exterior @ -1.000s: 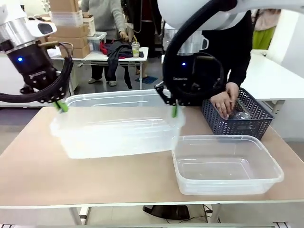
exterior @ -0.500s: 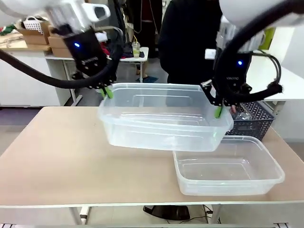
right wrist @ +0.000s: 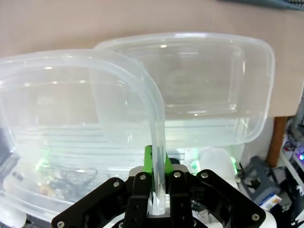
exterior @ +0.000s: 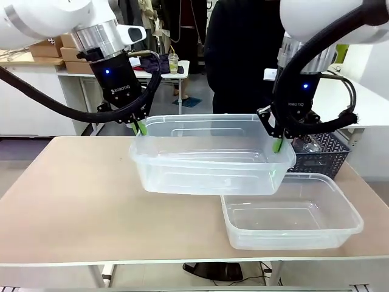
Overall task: Sort the waste into each basket.
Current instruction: Pick up the Organizing box on the left side of the table and lift it, then offer the picked Organizing box to the human.
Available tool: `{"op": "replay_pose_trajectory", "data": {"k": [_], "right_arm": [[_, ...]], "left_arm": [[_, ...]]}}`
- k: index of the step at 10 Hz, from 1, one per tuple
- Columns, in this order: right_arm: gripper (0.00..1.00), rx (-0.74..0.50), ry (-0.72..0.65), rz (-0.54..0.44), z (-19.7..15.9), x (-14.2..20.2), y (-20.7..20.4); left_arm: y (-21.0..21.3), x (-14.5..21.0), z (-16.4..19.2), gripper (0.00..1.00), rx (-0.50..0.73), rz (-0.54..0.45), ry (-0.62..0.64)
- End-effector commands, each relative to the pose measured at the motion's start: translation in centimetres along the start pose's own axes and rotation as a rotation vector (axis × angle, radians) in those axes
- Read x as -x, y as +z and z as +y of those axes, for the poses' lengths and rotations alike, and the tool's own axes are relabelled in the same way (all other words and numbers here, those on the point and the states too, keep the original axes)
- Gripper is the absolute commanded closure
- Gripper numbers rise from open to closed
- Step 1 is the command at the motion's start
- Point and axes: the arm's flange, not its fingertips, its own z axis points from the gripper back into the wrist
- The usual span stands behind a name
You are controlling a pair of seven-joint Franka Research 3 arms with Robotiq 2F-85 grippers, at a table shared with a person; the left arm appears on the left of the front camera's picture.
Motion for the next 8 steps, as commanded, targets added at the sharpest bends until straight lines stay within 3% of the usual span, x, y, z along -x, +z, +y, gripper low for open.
{"op": "replay_pose_trajectory", "data": {"k": [1,8], "right_arm": [[0.95,0.006,0.006,-0.006,0.01,0.76,0.71],[0.95,0.006,0.006,-0.006,0.01,0.76,0.71]], "left_arm": [[0.79,0.38,-0.34,0.91,0.004,-0.014,-0.011],[0.79,0.38,-0.34,0.91,0.004,-0.014,-0.011]]}}
